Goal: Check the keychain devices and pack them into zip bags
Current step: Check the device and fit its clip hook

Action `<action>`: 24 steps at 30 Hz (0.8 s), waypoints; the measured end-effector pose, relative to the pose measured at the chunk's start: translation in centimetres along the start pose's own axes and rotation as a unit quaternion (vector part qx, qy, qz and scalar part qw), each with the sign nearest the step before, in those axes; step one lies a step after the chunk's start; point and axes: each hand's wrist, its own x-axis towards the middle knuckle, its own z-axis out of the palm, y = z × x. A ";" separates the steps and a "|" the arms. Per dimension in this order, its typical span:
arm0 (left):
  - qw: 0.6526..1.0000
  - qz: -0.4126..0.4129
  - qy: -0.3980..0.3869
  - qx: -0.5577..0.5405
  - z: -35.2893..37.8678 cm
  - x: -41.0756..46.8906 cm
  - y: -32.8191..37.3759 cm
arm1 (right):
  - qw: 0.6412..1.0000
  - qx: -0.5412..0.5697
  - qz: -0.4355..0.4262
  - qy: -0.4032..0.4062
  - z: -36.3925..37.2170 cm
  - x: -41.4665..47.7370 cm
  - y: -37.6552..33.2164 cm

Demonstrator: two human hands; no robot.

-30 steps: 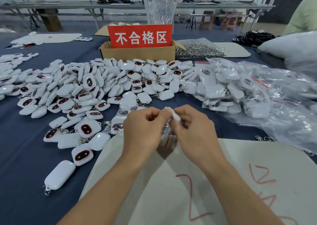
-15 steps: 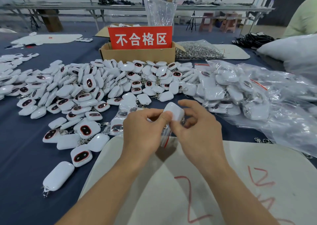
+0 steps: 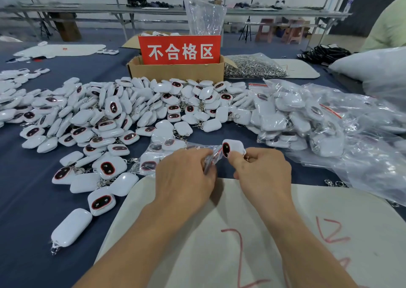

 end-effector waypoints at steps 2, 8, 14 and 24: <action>1.000 -0.004 0.008 -0.024 -0.1 0.0 0.0 | 1.000 -0.005 0.000 -0.008 0.2 -0.1 0.0; 0.984 -0.022 0.039 -0.173 -0.2 -0.1 0.1 | 0.998 -0.035 -0.048 -0.030 1.3 -0.7 -0.3; 0.973 0.013 0.103 -0.205 -0.7 0.1 -0.4 | 0.982 -0.085 -0.129 -0.105 2.2 -1.4 -0.6; 0.961 0.087 0.070 -0.251 -0.5 -0.2 -0.5 | 0.980 -0.185 -0.057 -0.042 3.1 -1.3 -1.3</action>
